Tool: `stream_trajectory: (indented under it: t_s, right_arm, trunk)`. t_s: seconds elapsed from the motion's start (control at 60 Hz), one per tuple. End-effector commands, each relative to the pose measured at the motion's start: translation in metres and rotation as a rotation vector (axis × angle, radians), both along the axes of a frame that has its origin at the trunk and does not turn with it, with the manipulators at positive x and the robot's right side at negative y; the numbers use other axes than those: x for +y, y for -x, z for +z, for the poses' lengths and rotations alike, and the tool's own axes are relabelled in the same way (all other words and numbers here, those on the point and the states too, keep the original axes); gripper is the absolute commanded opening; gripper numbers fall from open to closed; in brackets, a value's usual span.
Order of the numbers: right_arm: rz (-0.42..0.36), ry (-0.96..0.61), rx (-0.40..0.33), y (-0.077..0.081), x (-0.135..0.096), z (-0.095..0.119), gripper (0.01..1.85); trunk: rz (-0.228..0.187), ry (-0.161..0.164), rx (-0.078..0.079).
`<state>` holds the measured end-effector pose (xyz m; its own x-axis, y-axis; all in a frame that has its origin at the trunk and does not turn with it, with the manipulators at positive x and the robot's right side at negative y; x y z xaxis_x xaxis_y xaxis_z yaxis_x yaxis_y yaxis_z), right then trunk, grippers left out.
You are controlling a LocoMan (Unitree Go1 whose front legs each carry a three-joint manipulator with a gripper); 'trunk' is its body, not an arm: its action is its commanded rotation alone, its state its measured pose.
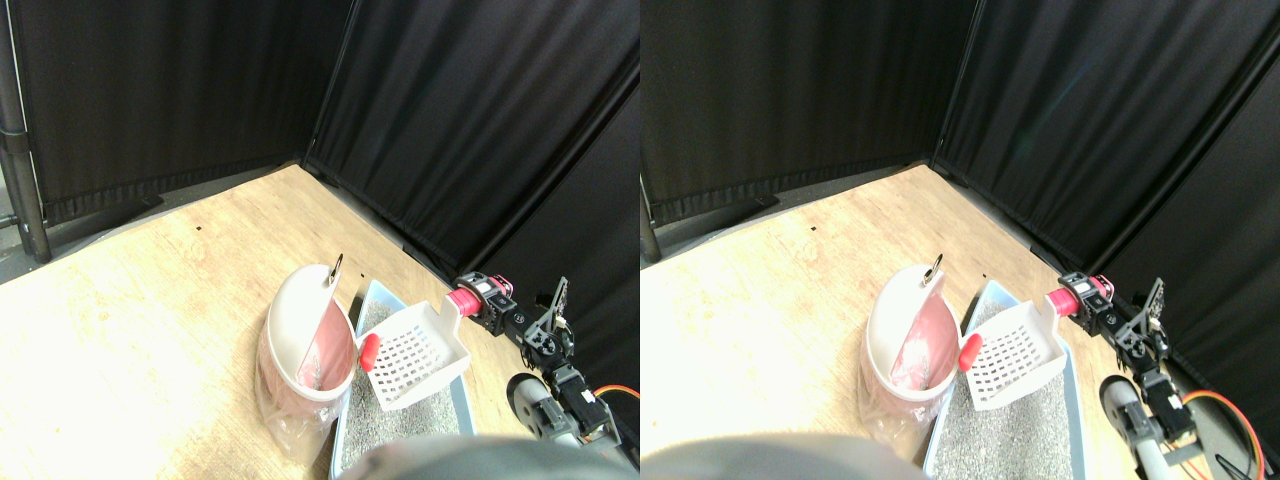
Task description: Scoop (unimanual)
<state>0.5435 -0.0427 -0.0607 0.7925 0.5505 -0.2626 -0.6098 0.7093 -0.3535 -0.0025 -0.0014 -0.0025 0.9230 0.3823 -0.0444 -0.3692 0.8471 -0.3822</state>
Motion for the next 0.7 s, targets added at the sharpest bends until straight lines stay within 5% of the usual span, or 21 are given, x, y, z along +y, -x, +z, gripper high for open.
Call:
stream_trajectory:
  t_s: [0.017, 0.7]
  right_arm:
    - [0.021, -0.023, -0.055, 0.000, 0.007, 0.010, 0.06]
    - [0.045, 0.058, -0.153, 0.003, 0.015, 0.027, 0.06]
  trunk:
    - [0.009, 0.011, 0.001]
    - [0.011, 0.011, -0.008]
